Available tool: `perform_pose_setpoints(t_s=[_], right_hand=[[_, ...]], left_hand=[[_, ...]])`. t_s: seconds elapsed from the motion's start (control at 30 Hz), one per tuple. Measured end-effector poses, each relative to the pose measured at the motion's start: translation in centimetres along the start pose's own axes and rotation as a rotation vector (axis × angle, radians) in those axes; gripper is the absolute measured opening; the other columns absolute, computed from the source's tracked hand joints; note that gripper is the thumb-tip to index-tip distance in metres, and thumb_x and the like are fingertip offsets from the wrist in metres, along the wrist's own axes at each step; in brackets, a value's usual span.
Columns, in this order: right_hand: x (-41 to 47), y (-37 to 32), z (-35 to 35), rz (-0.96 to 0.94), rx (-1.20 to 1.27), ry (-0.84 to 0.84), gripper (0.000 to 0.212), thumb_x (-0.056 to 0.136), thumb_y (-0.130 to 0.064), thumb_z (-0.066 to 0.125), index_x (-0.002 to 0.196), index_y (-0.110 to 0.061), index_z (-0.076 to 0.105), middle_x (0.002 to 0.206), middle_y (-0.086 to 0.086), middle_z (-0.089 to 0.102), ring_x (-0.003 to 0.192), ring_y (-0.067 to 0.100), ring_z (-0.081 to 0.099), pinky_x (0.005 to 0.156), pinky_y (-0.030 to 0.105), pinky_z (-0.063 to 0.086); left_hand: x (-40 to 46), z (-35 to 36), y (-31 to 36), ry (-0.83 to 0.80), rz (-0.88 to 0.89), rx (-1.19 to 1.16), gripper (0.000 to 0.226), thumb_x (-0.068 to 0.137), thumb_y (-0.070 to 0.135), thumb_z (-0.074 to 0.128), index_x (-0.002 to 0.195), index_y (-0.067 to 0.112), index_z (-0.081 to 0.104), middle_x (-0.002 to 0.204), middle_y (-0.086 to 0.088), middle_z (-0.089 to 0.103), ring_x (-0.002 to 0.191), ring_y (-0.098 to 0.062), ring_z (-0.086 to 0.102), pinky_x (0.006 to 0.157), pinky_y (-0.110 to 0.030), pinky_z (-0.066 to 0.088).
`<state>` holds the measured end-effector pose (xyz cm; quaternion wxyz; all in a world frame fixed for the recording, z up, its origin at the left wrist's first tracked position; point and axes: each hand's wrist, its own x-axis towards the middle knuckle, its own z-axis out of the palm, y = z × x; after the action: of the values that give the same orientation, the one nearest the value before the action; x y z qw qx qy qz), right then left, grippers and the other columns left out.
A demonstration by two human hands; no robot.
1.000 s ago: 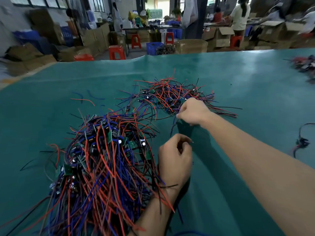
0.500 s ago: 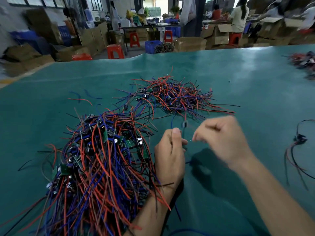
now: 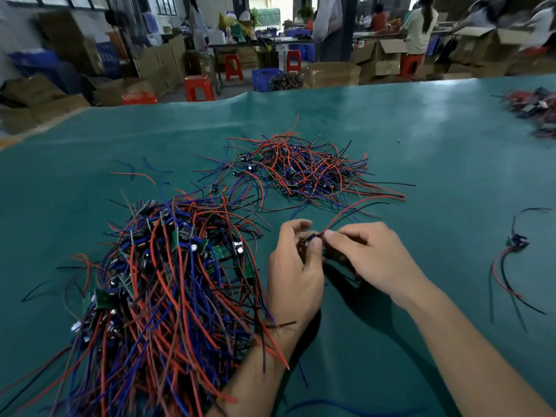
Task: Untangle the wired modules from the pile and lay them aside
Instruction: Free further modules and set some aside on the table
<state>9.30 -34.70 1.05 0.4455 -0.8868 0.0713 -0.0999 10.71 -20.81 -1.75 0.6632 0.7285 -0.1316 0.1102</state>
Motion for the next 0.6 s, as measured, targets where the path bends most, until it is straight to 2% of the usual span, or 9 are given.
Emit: perform_pose_setpoints(t_s=[0.1, 0.2, 0.33, 0.43, 0.53, 0.6], right_hand=[[-0.16, -0.18, 0.58, 0.034, 0.368, -0.067, 0.016, 0.096, -0.026, 0.069, 0.085, -0.020, 0.079, 0.061, -0.004, 0.063, 0.053, 0.006, 0.051, 0.049, 0.025, 0.040], [-0.02, -0.52, 0.84, 0.104, 0.596, 0.006, 0.009, 0.090, -0.011, 0.074, 0.092, -0.018, 0.081, 0.072, -0.005, 0.072, 0.056, 0.005, 0.055, 0.046, 0.022, 0.039], [-0.01, -0.65, 0.46, 0.124, 0.733, -0.053, 0.007, 0.087, -0.004, 0.074, 0.093, -0.007, 0.077, 0.067, -0.001, 0.067, 0.053, 0.006, 0.053, 0.043, 0.018, 0.039], [-0.10, -0.61, 0.27, 0.115, 0.725, -0.119, 0.010, 0.088, -0.004, 0.073, 0.096, -0.007, 0.078, 0.072, 0.005, 0.067, 0.054, 0.007, 0.054, 0.044, 0.019, 0.039], [0.04, -0.57, 0.11, 0.085, 0.729, -0.055, 0.006, 0.084, -0.005, 0.076, 0.085, -0.008, 0.080, 0.068, 0.003, 0.066, 0.053, 0.006, 0.053, 0.044, 0.018, 0.039], [0.06, -0.73, -0.08, 0.104, 0.807, -0.020, 0.007, 0.073, -0.014, 0.082, 0.079, -0.010, 0.081, 0.073, 0.003, 0.070, 0.058, 0.008, 0.057, 0.047, 0.019, 0.042]], left_hand=[[0.03, -0.06, -0.08, 0.011, 0.013, -0.029, 0.029, 0.091, 0.006, 0.065, 0.108, 0.026, 0.055, 0.096, 0.012, 0.071, 0.092, -0.007, 0.069, 0.083, -0.026, 0.056], [0.06, -0.07, -0.14, 0.017, 0.001, -0.027, 0.032, 0.087, 0.003, 0.071, 0.106, 0.024, 0.057, 0.088, 0.009, 0.069, 0.083, -0.008, 0.069, 0.075, -0.027, 0.057], [0.04, 0.00, -0.16, 0.014, 0.009, 0.004, 0.028, 0.085, 0.007, 0.074, 0.103, 0.023, 0.060, 0.081, 0.012, 0.070, 0.074, -0.004, 0.066, 0.070, -0.023, 0.054], [-0.04, 0.03, -0.08, -0.009, 0.002, -0.015, 0.026, 0.086, 0.009, 0.073, 0.103, 0.023, 0.058, 0.080, 0.006, 0.072, 0.072, -0.009, 0.067, 0.069, -0.031, 0.056], [-0.17, 0.08, 0.05, -0.022, 0.008, 0.004, 0.025, 0.087, 0.014, 0.074, 0.104, 0.023, 0.057, 0.076, 0.004, 0.070, 0.069, -0.009, 0.066, 0.065, -0.026, 0.052], [-0.13, 0.12, 0.07, -0.032, 0.002, -0.009, 0.021, 0.088, 0.015, 0.075, 0.102, 0.021, 0.060, 0.072, 0.004, 0.067, 0.064, -0.007, 0.061, 0.062, -0.022, 0.049]])
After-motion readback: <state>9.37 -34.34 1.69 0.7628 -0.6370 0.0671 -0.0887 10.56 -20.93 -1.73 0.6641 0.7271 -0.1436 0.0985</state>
